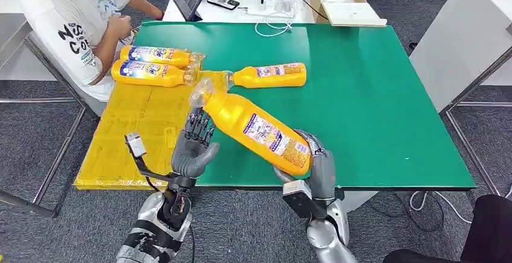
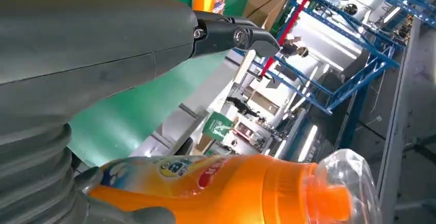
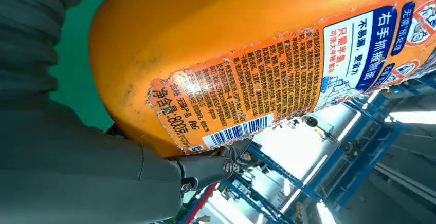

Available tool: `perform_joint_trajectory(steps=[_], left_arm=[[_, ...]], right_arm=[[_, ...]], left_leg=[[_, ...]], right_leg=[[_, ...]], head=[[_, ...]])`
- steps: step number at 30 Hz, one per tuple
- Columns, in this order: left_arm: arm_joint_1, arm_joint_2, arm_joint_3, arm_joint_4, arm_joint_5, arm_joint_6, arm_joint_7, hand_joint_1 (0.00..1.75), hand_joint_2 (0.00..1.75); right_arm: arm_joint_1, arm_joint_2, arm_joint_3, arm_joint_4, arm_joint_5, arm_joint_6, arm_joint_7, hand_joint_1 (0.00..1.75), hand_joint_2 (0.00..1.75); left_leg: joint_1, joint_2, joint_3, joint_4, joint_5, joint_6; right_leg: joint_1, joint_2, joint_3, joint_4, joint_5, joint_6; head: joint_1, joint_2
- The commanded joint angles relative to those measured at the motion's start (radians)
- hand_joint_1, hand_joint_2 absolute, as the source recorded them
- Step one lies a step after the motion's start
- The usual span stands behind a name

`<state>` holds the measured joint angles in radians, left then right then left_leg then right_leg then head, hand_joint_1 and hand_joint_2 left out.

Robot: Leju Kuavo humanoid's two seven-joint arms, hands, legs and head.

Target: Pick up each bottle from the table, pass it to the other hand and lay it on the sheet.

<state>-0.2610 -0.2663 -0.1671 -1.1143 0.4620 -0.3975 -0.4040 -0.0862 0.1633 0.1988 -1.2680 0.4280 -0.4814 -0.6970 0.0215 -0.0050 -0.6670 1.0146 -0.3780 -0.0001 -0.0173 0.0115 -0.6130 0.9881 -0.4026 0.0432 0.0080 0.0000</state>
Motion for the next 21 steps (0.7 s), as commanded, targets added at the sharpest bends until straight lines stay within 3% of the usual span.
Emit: perform_joint_trajectory(steps=[1,21], left_arm=[[-0.014,0.037,-0.037,0.018,0.002,0.0,0.004,0.0,1.75],[-0.009,0.021,-0.065,0.027,0.014,0.001,0.012,0.0,1.75]], right_arm=[[-0.027,0.0,0.006,0.078,-0.006,0.003,-0.001,1.75,1.75],[-0.078,0.043,-0.033,0.12,-0.054,0.018,0.012,1.75,1.75]], left_leg=[[0.0,0.002,0.005,-0.001,-0.002,0.001],[0.0,0.002,0.004,0.0,-0.002,0.001]], right_leg=[[0.0,0.0,0.005,-0.001,-0.002,-0.002],[0.0,0.001,0.003,0.0,-0.001,-0.002]], head=[[0.0,0.0],[0.0,0.0]])
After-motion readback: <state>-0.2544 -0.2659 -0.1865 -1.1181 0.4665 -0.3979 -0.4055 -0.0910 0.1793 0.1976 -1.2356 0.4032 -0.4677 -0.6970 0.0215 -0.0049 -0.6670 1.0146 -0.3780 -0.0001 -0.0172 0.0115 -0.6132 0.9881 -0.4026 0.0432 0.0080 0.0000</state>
